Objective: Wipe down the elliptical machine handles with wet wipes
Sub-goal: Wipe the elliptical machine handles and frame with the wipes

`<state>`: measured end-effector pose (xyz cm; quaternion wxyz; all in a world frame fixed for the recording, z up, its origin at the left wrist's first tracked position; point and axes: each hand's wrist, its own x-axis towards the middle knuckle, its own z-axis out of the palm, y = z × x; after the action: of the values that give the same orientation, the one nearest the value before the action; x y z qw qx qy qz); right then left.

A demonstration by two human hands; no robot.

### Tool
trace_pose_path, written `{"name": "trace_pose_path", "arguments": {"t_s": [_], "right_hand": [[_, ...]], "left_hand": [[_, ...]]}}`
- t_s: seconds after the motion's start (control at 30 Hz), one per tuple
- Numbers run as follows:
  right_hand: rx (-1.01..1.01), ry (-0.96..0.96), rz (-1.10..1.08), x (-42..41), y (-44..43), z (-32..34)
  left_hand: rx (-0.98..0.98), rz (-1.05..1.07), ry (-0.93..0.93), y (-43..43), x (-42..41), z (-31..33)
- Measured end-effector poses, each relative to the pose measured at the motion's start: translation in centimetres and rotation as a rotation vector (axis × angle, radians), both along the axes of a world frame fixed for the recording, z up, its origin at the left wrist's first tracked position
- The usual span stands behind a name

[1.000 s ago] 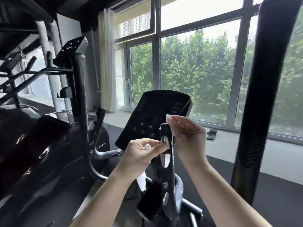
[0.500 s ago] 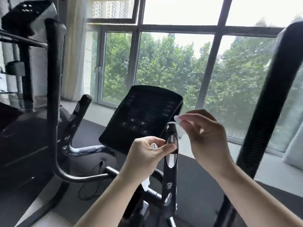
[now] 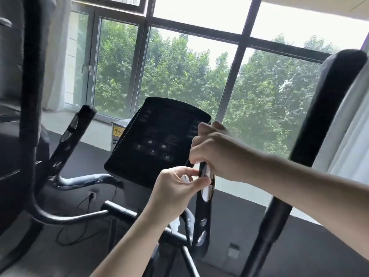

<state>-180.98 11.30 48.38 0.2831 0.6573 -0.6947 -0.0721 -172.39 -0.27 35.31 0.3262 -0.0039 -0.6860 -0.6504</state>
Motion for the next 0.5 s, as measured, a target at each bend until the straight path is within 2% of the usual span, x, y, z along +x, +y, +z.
{"name": "trace_pose_path", "arguments": {"t_s": [0.17,0.27,0.3,0.4,0.5], "right_hand": [[-0.113,-0.072,0.034,-0.9,0.2,-0.5],[-0.266,-0.108,0.021,-1.9,0.6,-0.3],[-0.353,-0.154,0.000,-2.2,1.0,0.1],[-0.574,-0.466,-0.087,-1.4,2.7,1.8],[-0.690,-0.660,-0.078,-0.9,3.4,1.8]], "left_hand": [[-0.008,-0.020,-0.016,0.0,0.0,0.1],[-0.001,-0.031,0.003,-0.1,0.0,0.2],[-0.004,-0.044,0.010,-0.2,0.0,0.2],[-0.007,-0.055,0.018,-0.2,-0.3,0.1],[-0.006,-0.058,0.020,-0.2,-0.6,-0.1]]}}
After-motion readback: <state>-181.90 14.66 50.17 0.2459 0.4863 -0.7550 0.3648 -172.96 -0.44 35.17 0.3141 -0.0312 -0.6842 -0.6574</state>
